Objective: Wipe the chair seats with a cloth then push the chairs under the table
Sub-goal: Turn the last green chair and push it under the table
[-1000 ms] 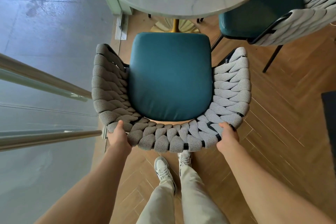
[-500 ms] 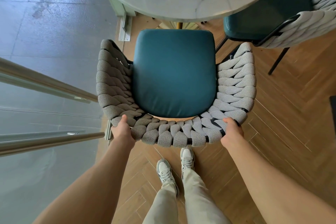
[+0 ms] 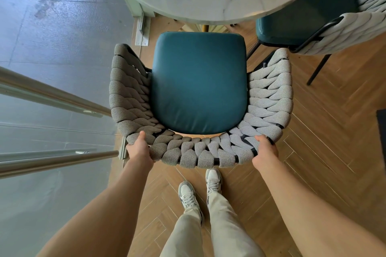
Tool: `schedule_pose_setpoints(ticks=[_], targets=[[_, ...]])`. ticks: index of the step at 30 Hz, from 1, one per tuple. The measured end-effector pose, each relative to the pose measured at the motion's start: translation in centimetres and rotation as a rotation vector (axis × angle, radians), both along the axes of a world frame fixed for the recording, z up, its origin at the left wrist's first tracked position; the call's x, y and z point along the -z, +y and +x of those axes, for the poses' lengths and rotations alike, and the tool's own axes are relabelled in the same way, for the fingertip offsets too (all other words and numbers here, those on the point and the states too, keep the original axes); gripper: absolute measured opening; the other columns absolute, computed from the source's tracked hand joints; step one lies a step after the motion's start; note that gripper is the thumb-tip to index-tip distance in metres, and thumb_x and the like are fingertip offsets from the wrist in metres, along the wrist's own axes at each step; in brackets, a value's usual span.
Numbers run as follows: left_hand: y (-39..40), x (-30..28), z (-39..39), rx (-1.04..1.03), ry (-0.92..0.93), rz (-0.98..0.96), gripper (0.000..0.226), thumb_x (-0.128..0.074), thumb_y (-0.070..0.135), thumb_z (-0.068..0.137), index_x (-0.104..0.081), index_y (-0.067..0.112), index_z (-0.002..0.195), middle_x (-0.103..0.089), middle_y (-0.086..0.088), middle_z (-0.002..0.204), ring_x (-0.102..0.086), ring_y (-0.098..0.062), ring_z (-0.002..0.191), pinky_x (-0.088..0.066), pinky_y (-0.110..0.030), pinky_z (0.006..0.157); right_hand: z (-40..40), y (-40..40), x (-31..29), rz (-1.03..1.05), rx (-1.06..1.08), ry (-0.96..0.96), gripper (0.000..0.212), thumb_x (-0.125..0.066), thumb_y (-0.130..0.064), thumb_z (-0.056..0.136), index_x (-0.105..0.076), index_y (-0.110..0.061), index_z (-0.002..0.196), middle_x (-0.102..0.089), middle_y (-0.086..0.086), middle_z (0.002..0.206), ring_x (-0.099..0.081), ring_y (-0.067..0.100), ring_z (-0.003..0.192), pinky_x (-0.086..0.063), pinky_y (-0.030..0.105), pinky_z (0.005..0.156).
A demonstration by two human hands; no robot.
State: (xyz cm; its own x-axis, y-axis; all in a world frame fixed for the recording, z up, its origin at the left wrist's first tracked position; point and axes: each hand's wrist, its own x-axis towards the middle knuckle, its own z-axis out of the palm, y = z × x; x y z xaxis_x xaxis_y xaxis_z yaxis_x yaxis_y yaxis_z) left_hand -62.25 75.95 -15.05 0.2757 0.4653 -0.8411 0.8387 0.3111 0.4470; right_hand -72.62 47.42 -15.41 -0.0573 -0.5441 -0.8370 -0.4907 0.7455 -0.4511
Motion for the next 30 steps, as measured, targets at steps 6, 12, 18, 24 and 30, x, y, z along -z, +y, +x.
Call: schedule_pose_setpoints(ticks=[6, 12, 18, 24, 30], targets=[[0.3, -0.3, -0.2, 0.083, 0.037, 0.032, 0.065, -0.064, 0.039, 0.09, -0.033, 0.015, 0.142, -0.045, -0.009, 0.142, -0.051, -0.031, 0.124, -0.043, -0.051, 0.094, -0.3, 0.2, 0.2, -0.009, 0.024, -0.027, 0.044, -0.07, -0.014, 0.078, -0.059, -0.013, 0.121, -0.062, 0.006, 0.122, -0.06, 0.029, 0.111, -0.051, 0.045, 0.097], [0.5, -0.1, -0.2, 0.102, 0.054, 0.06, 0.073, -0.065, 0.043, 0.089, -0.03, 0.013, 0.145, -0.042, -0.01, 0.147, -0.046, -0.032, 0.13, -0.037, -0.053, 0.105, -0.7, 0.3, 0.1, -0.004, 0.057, -0.044, 0.046, -0.067, -0.01, 0.081, -0.057, -0.012, 0.126, -0.061, 0.008, 0.122, -0.062, 0.029, 0.111, -0.053, 0.042, 0.093], [0.2, -0.7, 0.2, 0.135, 0.073, 0.056, 0.066, -0.062, 0.041, 0.092, -0.035, 0.011, 0.144, -0.045, -0.01, 0.144, -0.045, -0.033, 0.132, -0.037, -0.049, 0.105, -0.4, -0.1, 0.0, 0.027, 0.028, -0.04, 0.05, -0.069, -0.014, 0.079, -0.056, -0.015, 0.127, -0.059, 0.005, 0.128, -0.059, 0.027, 0.113, -0.05, 0.04, 0.097], [-0.2, -0.7, 0.4, 0.19, 0.075, 0.043, 0.069, -0.063, 0.047, 0.088, -0.036, 0.015, 0.144, -0.046, -0.009, 0.145, -0.043, -0.032, 0.133, -0.031, -0.052, 0.108, -0.2, -1.4, 0.6, 0.008, -0.011, -0.035, 0.052, -0.066, -0.018, 0.084, -0.052, -0.014, 0.133, -0.056, 0.008, 0.126, -0.055, 0.023, 0.102, -0.045, 0.027, 0.085], [-0.3, -0.7, 0.0, 0.223, 0.08, 0.09, 0.068, -0.062, 0.046, 0.089, -0.038, 0.013, 0.143, -0.044, -0.01, 0.147, -0.041, -0.033, 0.134, -0.029, -0.051, 0.109, -0.3, -2.0, 0.6, 0.05, 0.064, -0.118, 0.048, -0.055, -0.021, 0.095, -0.046, -0.004, 0.139, -0.05, 0.015, 0.142, -0.053, 0.023, 0.105, -0.046, 0.013, 0.081]])
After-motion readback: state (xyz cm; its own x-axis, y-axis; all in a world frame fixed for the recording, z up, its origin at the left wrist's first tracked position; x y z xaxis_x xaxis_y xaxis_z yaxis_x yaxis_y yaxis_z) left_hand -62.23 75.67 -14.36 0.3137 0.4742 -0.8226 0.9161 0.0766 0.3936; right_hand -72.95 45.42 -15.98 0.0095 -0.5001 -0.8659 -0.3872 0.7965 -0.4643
